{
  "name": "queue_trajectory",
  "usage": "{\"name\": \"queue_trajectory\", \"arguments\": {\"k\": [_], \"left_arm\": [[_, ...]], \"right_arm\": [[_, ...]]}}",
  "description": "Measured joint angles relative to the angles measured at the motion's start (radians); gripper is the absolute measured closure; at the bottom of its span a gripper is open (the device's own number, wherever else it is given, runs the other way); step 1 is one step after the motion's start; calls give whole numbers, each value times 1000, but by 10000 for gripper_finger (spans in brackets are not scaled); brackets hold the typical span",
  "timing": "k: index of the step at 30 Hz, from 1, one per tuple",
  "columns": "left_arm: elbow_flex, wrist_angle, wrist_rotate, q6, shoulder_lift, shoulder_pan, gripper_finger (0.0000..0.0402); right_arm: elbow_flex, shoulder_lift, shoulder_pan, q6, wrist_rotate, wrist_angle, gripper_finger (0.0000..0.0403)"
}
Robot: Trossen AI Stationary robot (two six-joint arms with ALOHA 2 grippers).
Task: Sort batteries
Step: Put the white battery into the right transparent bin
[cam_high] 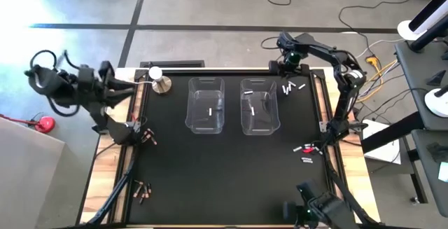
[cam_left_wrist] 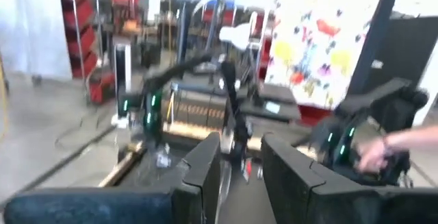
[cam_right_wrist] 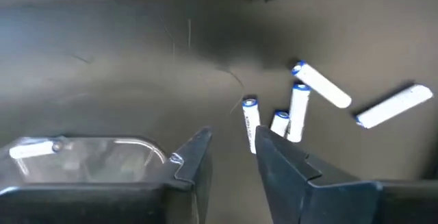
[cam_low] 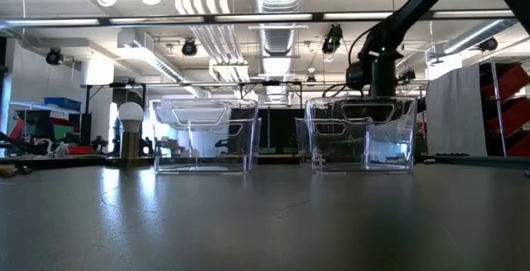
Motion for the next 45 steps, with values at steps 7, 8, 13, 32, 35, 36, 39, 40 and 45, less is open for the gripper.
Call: {"name": "queue_trajectory", "arguments": {"k": [7,8,13,32,35,36,39,40,45], "left_arm": [[-5,208,-8,250,-9,-1,315],[-7,244,-20,299,-9,-1,315],[-19,459,-70,542,-12,-1,315],[2,491,-76,679,-125,-1,315],[-9,487,-77,700,-117,-1,315],[-16,487,-77,707,-113,0,315],[-40,484,-77,721,-102,-1,315],[-47,483,-77,724,-98,-1,315],[-73,484,-77,724,-85,-1,315]], "right_arm": [[0,97,-23,-101,-11,-5,251],[1,112,-27,-101,-11,-12,247],[7,168,-46,-123,-53,-10,244],[6,172,-21,-179,23,-30,374],[6,171,-10,-193,31,-30,370],[6,171,-8,-196,31,-30,369],[6,171,-4,-196,31,-29,370],[5,169,-4,-196,31,-28,371],[3,126,-3,-192,59,1,377]]}}
